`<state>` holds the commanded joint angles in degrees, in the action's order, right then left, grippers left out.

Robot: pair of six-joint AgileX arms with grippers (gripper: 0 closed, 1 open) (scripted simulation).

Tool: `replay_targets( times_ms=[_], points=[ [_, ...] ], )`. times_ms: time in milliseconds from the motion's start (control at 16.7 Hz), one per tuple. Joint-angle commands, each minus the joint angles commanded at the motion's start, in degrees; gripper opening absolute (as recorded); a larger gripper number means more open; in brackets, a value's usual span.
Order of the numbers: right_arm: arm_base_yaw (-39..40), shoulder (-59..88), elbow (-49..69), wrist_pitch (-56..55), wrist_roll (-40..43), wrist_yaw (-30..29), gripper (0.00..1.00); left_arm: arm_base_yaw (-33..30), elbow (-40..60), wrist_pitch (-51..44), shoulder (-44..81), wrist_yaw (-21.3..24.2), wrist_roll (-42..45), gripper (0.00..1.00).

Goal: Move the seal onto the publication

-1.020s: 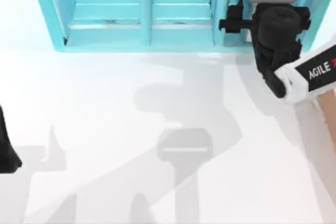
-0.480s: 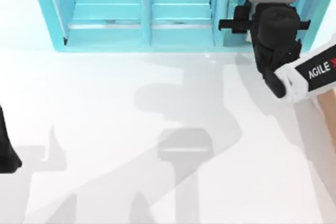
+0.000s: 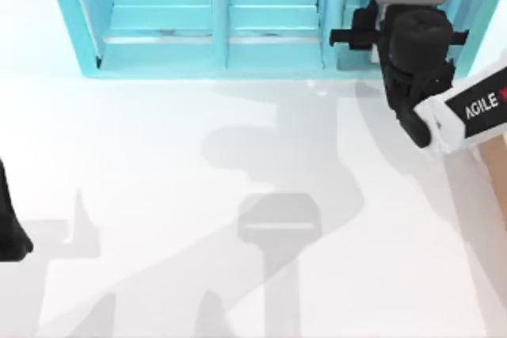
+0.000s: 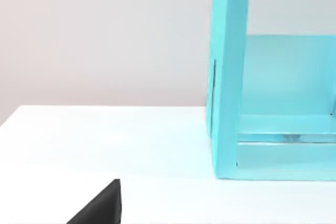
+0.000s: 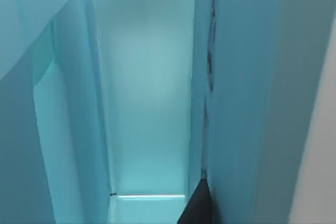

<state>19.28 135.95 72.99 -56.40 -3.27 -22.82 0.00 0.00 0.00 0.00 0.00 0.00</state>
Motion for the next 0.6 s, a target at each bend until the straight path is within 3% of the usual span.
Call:
replay_targets(
  times_ms=[600],
  points=[
    [1.9, -6.6, -2.9, 4.1, 0.1, -1.9, 0.0, 0.0, 0.0, 0.0, 0.0, 0.0, 0.0, 1.0]
  ],
)
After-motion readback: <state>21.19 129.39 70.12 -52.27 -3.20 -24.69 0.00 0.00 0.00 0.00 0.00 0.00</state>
